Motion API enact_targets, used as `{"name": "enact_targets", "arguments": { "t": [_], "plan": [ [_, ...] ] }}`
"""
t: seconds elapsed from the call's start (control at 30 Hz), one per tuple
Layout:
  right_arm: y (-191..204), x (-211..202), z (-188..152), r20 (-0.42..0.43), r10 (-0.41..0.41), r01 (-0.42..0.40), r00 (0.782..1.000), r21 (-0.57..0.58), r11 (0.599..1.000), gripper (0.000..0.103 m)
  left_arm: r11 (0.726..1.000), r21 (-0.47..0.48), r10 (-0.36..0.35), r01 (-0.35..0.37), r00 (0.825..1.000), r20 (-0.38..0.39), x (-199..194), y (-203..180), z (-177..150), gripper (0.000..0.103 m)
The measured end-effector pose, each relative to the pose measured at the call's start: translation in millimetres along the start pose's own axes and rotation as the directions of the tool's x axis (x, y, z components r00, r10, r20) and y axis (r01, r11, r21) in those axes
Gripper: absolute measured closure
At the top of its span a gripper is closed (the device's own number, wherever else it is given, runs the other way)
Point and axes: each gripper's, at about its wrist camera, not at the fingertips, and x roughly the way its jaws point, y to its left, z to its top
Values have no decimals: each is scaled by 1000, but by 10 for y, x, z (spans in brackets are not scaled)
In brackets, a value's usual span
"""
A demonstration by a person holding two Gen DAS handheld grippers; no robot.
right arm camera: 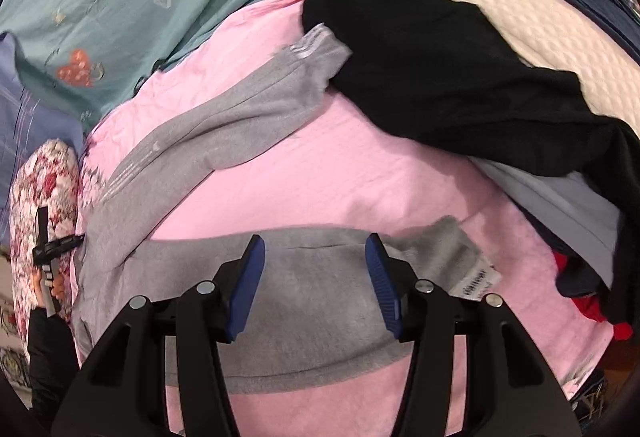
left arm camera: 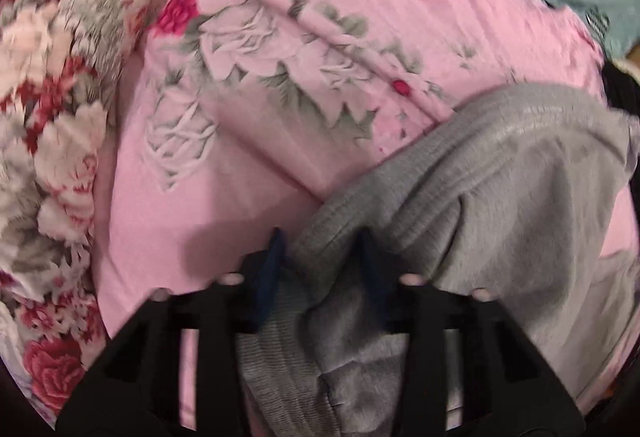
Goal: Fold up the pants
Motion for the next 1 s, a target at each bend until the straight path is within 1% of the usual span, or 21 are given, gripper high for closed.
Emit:
{"name": "enact_targets", "arguments": {
  "t": [0.03, 0.07, 0.1, 0.17, 0.23, 0.3, 0.33, 0.37, 0.4, 0.47, 0.5, 0.53, 0.57, 0.7, 0.73, 0.83, 0.87, 0.9, 0.93, 0.97, 1.0],
  "plan": [
    [126, 61, 29, -13, 11, -11, 1000, -39, 999, 50, 1000, 5, 1, -1, 1000, 13, -5, 2, -4, 76],
    [263, 127, 57, -28, 18, -20, 999, -81, 997, 50, 1000, 0, -3, 4, 1000, 27, -10, 21, -11, 79],
    [404, 196, 83, -44, 26, -31, 999, -125, 992, 50, 1000, -20, -22, 23, 999, 45, -21, 71, -23, 80],
    [817, 389, 158, -85, 59, -79, 995, -257, 963, 50, 993, -82, -78, 86, 992, 96, -51, 229, -66, 82],
    [1330, 632, 241, -144, 105, -157, 984, -417, 895, 49, 982, -130, -118, 137, 982, 146, -70, 345, -125, 83],
    [1821, 876, 313, -202, 147, -235, 968, -540, 808, 46, 975, -150, -132, 162, 973, 189, -95, 389, -190, 83],
    [2149, 1038, 368, -240, 166, -281, 956, -604, 746, 45, 973, -156, -135, 168, 969, 206, -99, 401, -216, 83],
    [2388, 1156, 411, -264, 174, -308, 949, -646, 699, 45, 970, -164, -141, 178, 967, 214, -108, 428, -224, 83],
    [2732, 1337, 473, -283, 174, -327, 943, -702, 633, 45, 969, -166, -143, 182, 965, 218, -114, 442, -219, 84],
    [3161, 1585, 549, -306, 167, -346, 937, -762, 547, 45, 970, -160, -146, 185, 962, 232, -146, 441, -215, 84],
    [3428, 1783, 619, -330, 160, -365, 930, -790, 493, 45, 969, -160, -149, 191, 959, 240, -184, 482, -263, 84],
    [3576, 1894, 661, -344, 153, -375, 926, -802, 466, 45, 967, -158, -156, 199, 956, 248, -191, 484, -237, 84],
    [3760, 2070, 701, -373, 133, -392, 918, -814, 428, 45, 966, -159, -162, 206, 955, 249, -178, 488, -197, 84],
    [4178, 2544, 724, -422, 40, -410, 906, -849, 334, 45, 965, -158, -165, 208, 955, 247, -171, 472, -215, 84],
    [4232, 2646, 706, -424, 16, -408, 905, -859, 309, 45, 967, -155, -160, 202, 956, 246, -170, 466, -220, 84],
    [4286, 2817, 645, -399, -36, -376, 916, -889, 262, 45, 968, -155, -156, 198, 957, 245, -168, 460, -226, 84],
    [4271, 2852, 625, -399, -45, -375, 916, -891, 256, 47, 968, -155, -155, 197, 957, 245, -169, 459, -228, 83],
    [4254, 2870, 602, -411, -48, -388, 910, -887, 250, 61, 969, -157, -149, 191, 958, 244, -166, 460, -232, 84],
    [4232, 2872, 562, -424, -51, -402, 904, -885, 236, 71, 969, -159, -145, 187, 959, 243, -157, 471, -230, 84],
    [4220, 2859, 539, -424, -48, -404, 904, -886, 226, 84, 969, -163, -141, 183, 960, 242, -153, 469, -229, 84],
    [4211, 2830, 533, -417, -34, -400, 908, -889, 221, 90, 969, -169, -136, 180, 961, 242, -153, 474, -230, 84]
  ]
}}
